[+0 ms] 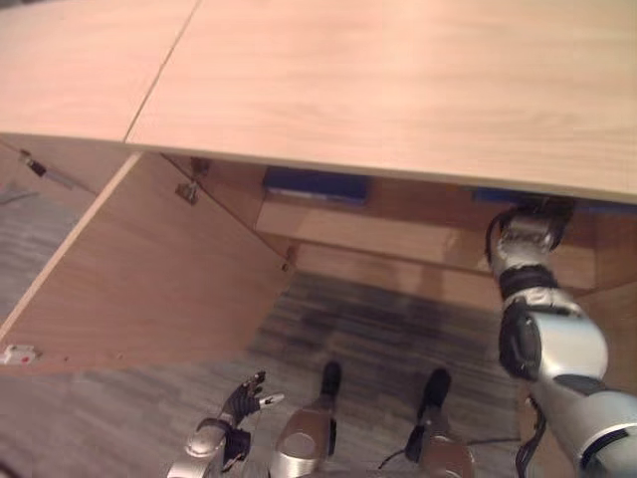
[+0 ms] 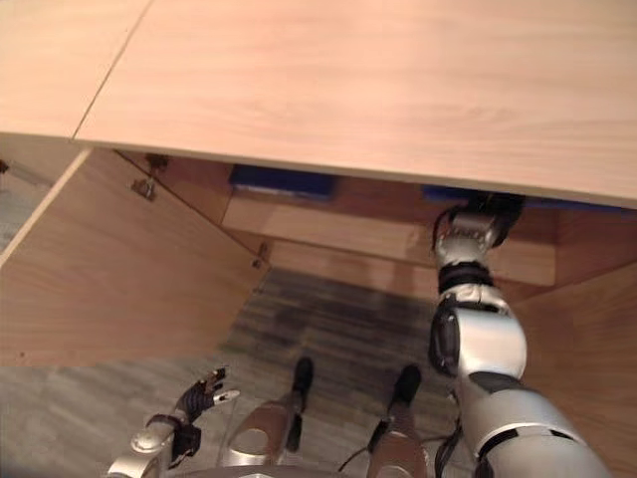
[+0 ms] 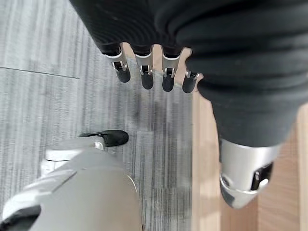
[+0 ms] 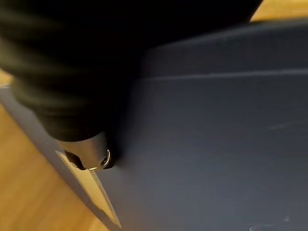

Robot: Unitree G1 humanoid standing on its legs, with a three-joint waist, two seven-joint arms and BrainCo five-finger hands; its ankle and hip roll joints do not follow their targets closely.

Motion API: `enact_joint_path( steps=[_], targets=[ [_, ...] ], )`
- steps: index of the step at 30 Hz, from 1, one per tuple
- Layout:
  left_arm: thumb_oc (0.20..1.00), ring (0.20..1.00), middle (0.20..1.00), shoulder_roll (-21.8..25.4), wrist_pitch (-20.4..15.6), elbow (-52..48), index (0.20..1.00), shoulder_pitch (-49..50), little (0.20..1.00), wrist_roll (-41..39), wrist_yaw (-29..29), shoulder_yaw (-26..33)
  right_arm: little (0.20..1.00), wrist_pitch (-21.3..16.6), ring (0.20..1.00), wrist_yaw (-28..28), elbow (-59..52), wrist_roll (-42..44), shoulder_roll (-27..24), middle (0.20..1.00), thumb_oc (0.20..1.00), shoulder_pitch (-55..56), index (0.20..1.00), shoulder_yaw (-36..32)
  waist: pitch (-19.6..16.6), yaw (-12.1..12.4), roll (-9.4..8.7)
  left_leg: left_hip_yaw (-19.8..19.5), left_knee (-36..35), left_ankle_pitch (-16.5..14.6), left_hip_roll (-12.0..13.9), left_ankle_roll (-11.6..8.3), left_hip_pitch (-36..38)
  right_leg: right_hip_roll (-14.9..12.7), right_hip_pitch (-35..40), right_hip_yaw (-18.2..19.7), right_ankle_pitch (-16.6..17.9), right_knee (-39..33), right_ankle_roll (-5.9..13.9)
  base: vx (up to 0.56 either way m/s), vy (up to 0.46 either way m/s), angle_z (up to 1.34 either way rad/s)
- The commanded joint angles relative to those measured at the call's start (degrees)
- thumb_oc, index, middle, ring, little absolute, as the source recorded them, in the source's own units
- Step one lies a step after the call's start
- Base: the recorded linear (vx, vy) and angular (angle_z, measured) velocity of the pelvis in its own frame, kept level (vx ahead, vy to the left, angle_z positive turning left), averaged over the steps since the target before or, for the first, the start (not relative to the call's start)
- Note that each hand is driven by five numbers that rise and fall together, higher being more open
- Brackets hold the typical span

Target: Put the empty folder in the office cabinet

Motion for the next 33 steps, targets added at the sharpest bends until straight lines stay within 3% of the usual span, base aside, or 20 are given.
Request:
enact_joint_path(
  steps=[1,14,33],
  targets=[
    [1.000,1.000,1.000,5.0,-1.6,-0.7,1.000,-2.8,1.000,-1.3,0.7,-3.4,0.200,-2.7,0.200,0.2,0.4,0.9,-3.6,0.200,0.200,-4.5,0.200,1.9,-0.8,1.4,-2.04,-0.8,5.7,-3.3,-2.6,2.19,-6.4,-1.6,-0.7,5.8,-17.1,15.4,3.47,-0.03,-0.026,0.05],
    [1.000,1.000,1.000,7.9,-1.7,-4.9,1.000,-4.0,1.000,-1.8,0.0,-6.2,0.200,-1.6,0.200,-1.0,4.8,2.5,-6.4,0.200,0.200,-8.2,0.200,3.3,0.3,2.4,1.22,-2.0,11.7,-6.2,-4.3,2.09,-13.4,-2.8,-9.0,6.1,-21.4,24.6,3.07,0.01,-0.011,0.11],
    [1.000,1.000,1.000,10.5,-2.3,-8.9,1.000,-5.0,1.000,-3.3,-0.7,-7.7,0.200,0.3,0.200,-0.2,8.9,4.8,-7.7,0.200,0.200,-9.3,0.200,4.4,1.4,2.8,4.79,-1.5,14.5,-6.2,-6.0,2.20,-23.3,-3.8,-21.4,7.6,-22.8,31.8,2.97,0.00,-0.002,0.01]
  ],
)
